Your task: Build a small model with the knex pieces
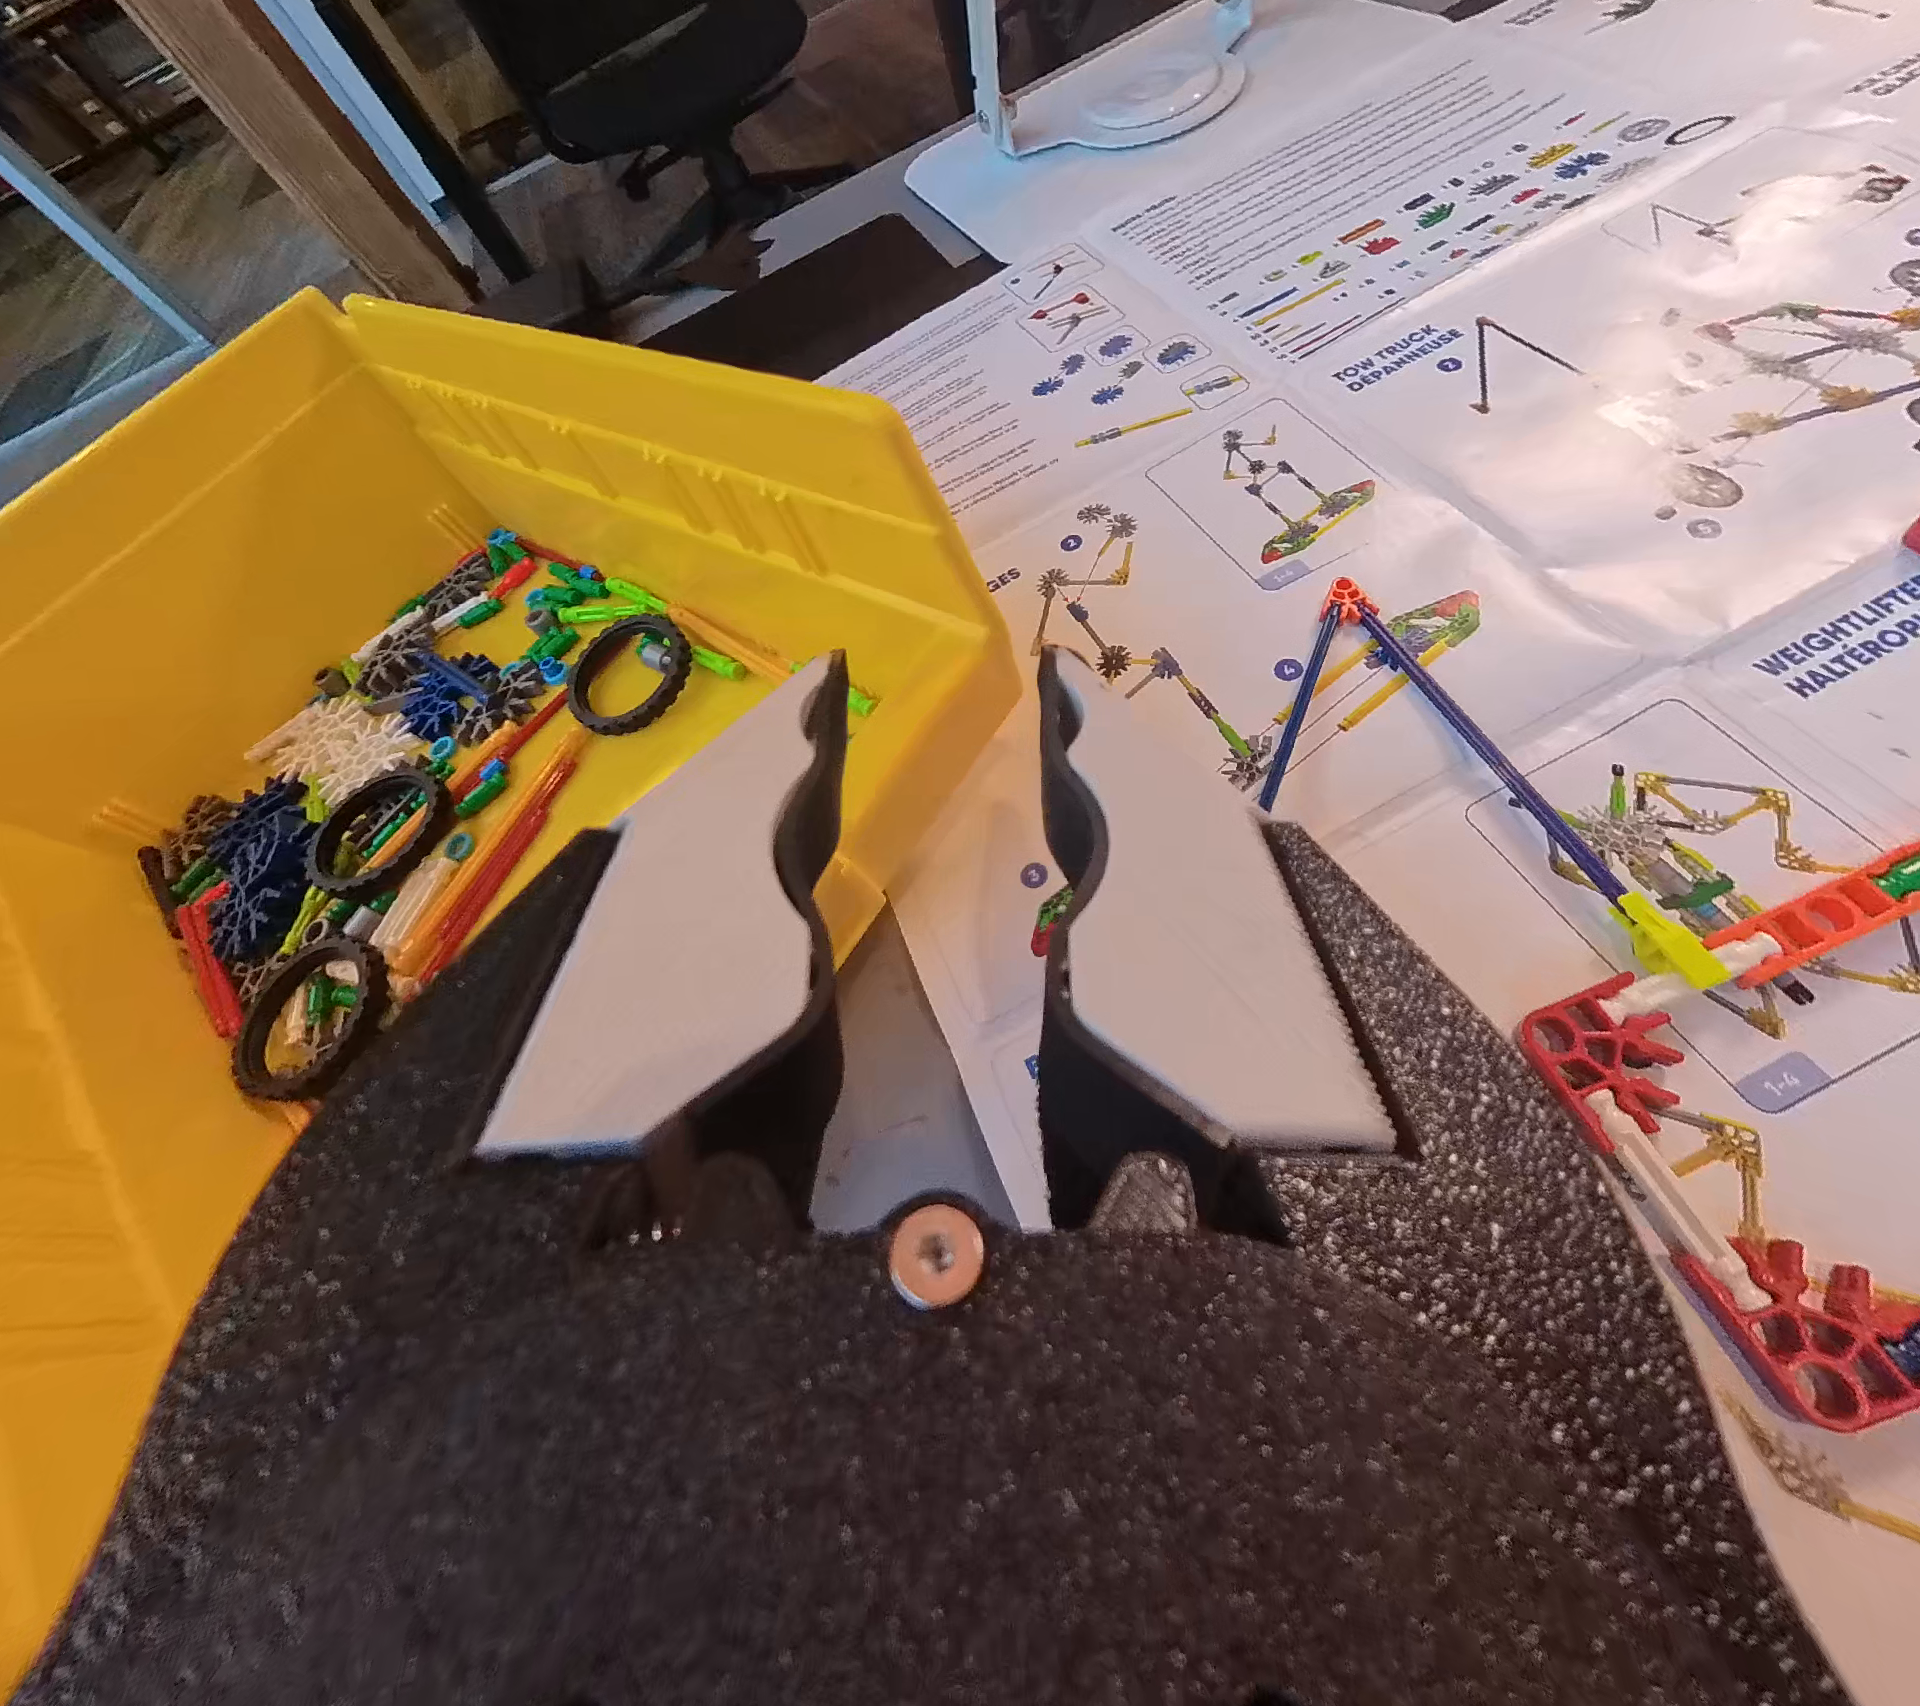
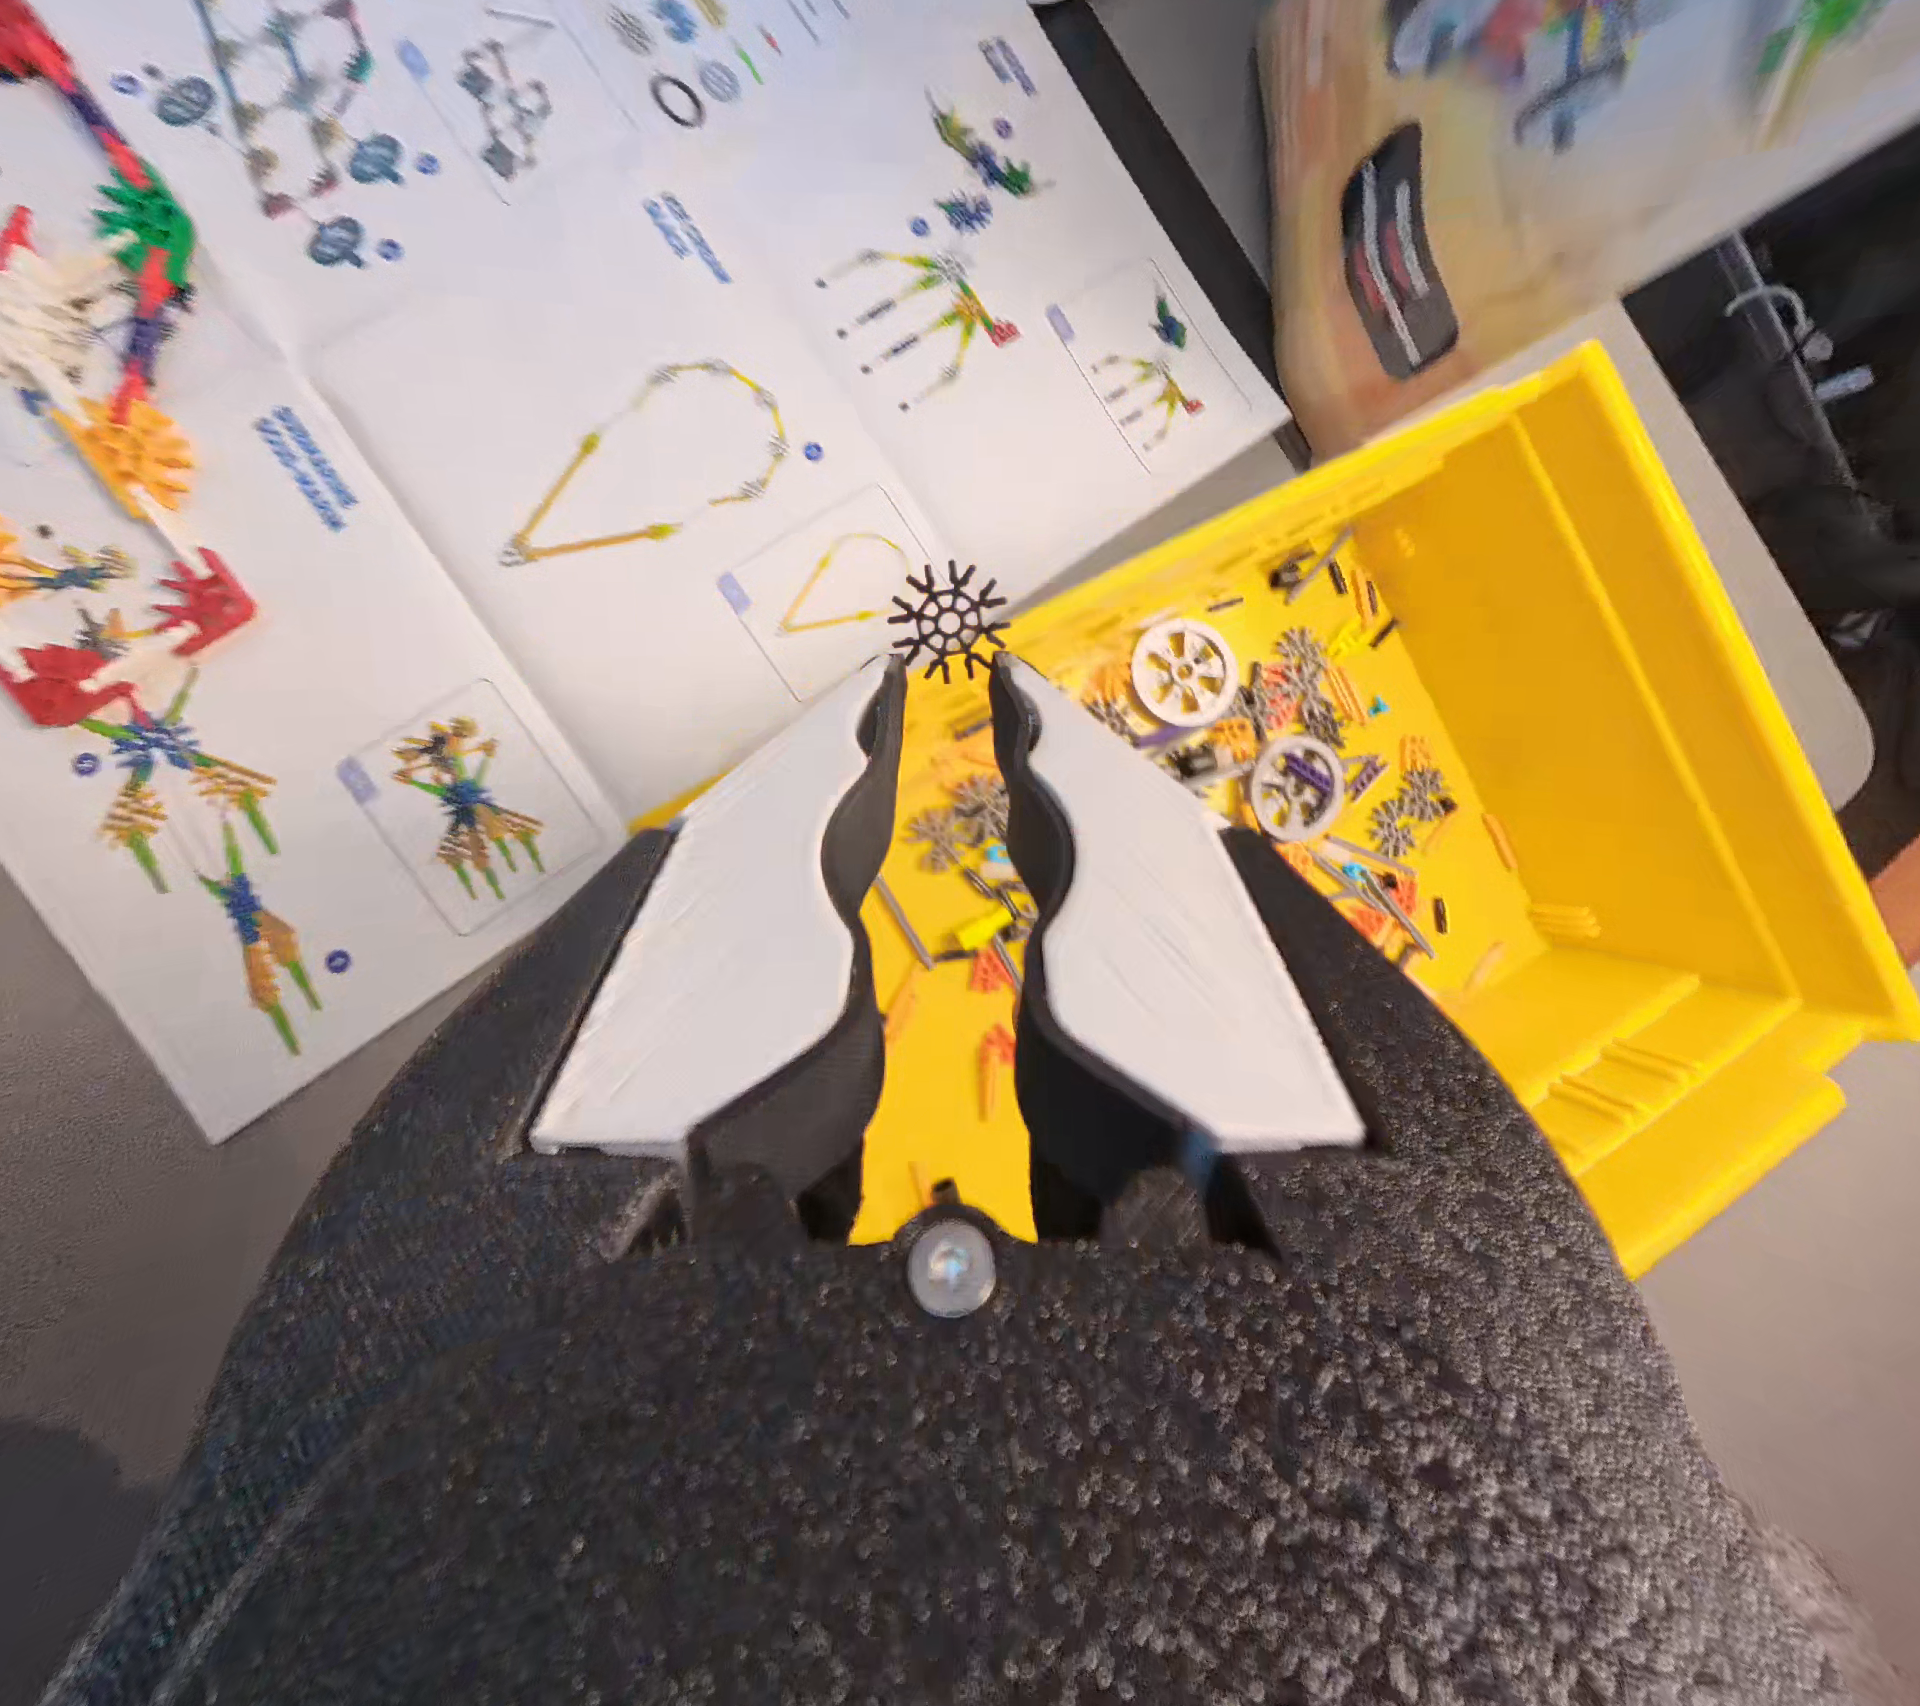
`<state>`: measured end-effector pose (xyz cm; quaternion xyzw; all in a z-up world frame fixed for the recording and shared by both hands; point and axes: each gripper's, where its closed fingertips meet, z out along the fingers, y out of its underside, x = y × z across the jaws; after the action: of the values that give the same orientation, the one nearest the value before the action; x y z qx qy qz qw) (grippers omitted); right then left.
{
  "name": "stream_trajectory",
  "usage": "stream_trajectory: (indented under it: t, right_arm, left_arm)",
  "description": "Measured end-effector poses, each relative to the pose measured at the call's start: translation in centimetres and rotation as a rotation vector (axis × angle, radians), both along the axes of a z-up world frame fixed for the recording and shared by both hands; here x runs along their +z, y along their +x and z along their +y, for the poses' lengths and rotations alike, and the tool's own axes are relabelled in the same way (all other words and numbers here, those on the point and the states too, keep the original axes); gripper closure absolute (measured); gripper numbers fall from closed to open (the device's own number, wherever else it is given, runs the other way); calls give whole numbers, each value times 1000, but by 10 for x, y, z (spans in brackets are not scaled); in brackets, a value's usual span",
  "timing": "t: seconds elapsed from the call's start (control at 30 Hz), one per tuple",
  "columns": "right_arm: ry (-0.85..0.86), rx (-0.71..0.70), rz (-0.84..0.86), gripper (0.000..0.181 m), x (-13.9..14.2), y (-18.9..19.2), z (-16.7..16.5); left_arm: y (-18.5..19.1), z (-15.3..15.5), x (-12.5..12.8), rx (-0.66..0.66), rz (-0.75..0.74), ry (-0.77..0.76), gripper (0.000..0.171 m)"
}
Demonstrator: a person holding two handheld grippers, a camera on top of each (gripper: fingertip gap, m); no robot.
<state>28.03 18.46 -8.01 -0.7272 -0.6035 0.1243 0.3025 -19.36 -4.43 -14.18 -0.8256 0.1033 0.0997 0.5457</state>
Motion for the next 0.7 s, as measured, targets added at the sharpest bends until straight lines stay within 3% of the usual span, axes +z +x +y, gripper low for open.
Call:
stream_trajectory:
  t: [0.17, 0.4, 0.53, 0.7]
  right_arm:
    - [-22, 148, 14, 166, 4, -72, -65]
    - [-128, 192, 61, 166, -72, -176, -131]
    - [-153, 200, 27, 166, -102, -201, -144]
    - [-148, 186, -17, 166, -115, -207, -141]
  left_arm:
    - [11, -1, 0, -83, -36, 1, 136]
    - [15, -7, -3, -104, -135, 25, 132]
    - [16, -13, -2, -124, -161, 32, 133]
    - [22, -14, 1, -146, -167, 40, 133]
